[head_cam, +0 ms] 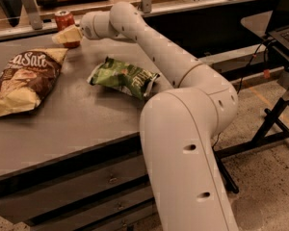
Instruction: Knock coke can over
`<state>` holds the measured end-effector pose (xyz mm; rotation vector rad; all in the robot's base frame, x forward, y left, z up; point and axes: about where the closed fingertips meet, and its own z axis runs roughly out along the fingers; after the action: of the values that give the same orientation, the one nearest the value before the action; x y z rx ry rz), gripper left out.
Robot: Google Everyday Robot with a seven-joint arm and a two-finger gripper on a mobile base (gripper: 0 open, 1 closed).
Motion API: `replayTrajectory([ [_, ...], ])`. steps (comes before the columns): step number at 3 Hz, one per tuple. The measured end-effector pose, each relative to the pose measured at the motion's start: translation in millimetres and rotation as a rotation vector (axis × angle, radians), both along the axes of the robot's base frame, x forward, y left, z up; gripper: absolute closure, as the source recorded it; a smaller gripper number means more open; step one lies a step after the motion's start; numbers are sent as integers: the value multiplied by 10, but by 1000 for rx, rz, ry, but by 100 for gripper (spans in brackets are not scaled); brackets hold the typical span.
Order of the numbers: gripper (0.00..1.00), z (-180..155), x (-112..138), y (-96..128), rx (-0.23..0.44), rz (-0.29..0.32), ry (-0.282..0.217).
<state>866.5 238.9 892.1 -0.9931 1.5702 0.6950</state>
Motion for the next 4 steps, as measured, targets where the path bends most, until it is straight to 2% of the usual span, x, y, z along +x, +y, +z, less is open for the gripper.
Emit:
replayTrajectory([
  [1, 0, -72, 75, 179, 6, 25, 25],
  [2, 22, -135, 129, 302, 22, 66, 26],
  [3, 45, -131, 108, 403, 43, 127, 5],
  [4, 67, -23, 64, 398, 40, 172, -31],
])
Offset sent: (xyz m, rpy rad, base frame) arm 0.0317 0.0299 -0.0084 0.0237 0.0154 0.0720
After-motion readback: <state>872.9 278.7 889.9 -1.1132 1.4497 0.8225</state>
